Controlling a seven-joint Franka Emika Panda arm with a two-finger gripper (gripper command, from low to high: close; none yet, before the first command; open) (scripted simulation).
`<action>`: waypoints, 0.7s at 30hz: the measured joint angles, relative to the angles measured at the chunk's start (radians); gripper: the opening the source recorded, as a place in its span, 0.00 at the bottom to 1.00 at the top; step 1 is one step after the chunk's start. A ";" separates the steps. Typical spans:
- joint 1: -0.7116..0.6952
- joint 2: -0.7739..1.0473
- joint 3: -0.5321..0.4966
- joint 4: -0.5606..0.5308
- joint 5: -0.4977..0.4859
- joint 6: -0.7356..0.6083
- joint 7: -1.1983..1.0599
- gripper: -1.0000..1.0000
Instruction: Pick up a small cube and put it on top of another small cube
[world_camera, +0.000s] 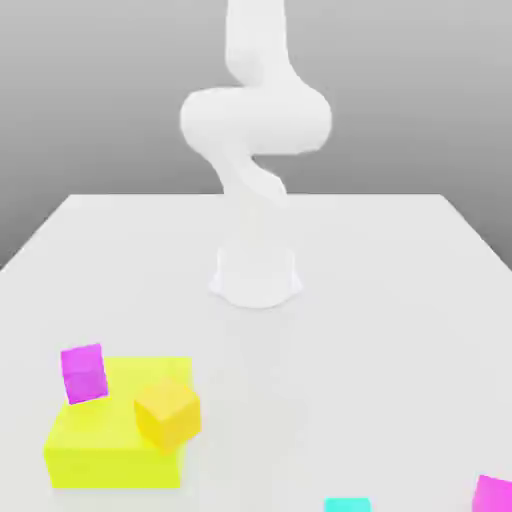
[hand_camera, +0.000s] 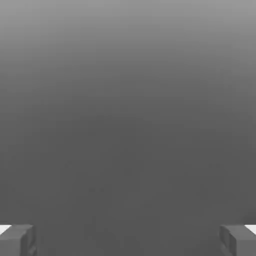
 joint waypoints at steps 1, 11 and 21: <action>0.017 0.039 -0.002 0.006 0.003 0.008 -0.028 0.50; 0.160 0.405 -0.004 0.058 0.036 0.088 -0.284 0.50; 0.271 0.767 0.043 0.110 0.035 0.168 -0.514 0.50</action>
